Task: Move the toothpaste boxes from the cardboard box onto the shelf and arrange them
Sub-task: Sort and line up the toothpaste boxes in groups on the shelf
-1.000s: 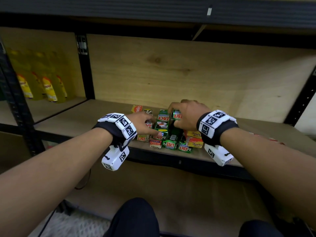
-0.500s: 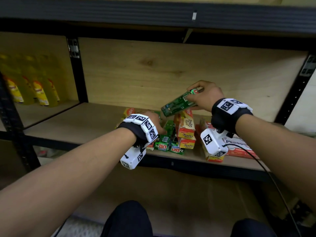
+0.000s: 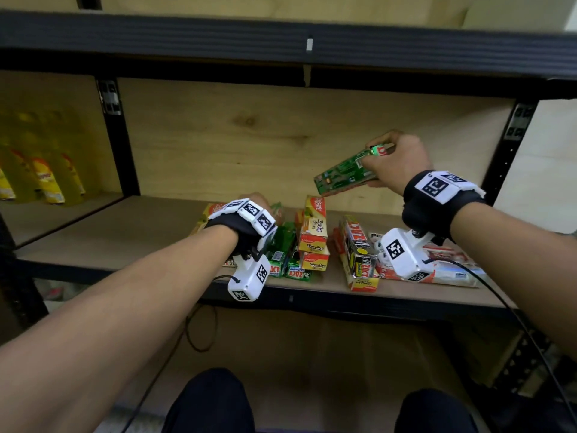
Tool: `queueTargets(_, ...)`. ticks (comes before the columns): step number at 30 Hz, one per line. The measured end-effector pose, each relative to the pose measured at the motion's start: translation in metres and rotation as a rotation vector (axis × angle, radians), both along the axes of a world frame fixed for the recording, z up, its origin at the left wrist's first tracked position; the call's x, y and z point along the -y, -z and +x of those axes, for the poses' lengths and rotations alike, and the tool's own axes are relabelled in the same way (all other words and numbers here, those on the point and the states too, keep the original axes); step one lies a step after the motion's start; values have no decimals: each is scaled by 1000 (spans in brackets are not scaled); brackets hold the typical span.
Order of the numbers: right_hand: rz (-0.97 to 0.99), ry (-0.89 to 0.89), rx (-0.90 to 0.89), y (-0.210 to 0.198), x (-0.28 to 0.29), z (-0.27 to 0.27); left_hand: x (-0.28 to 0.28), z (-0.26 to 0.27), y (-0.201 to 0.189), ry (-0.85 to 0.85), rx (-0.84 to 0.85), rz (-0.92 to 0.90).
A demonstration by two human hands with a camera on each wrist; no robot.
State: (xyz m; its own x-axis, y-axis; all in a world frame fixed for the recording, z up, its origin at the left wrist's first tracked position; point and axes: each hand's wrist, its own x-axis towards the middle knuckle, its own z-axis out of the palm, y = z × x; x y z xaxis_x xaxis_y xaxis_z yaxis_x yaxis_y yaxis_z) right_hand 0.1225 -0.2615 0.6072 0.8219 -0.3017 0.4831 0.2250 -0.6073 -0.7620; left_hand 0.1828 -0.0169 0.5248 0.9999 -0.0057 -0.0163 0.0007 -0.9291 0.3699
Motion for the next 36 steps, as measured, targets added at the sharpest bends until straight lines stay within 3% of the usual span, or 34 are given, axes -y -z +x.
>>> queueTargets(4, -140, 125, -38, 5, 5, -1, -15, 40, 2, 2, -24, -78)
queueTargets(5, -148, 156, -57, 6, 5, 0, -16, 44, 3, 9, -59, -170)
queueTargets(9, -185, 218, -91, 14, 2, 0, -8, -4, -1, 18, 42, -321)
queueTargets(16, -214, 170, -93, 29, -16, -2, -4, -30, 12, -23, -13, -718)
queueTargets(21, -328, 126, -216, 49, -26, -4, 2, -42, 16, 2, -80, -876)
queueTargets(24, -368, 106, -261, 60, -30, -7, 3, -46, 17, -2, -136, -901)
queueTargets(28, -435, 79, -357, 58, -37, -16, 5, -47, 21, 17, -97, -794)
queueTargets(32, -442, -66, -572, 60, -42, -27, 4, -47, 21, 23, -79, -777)
queueTargets(36, -397, -181, -663, 63, -43, -37, 2, -48, 25, 45, -55, -770)
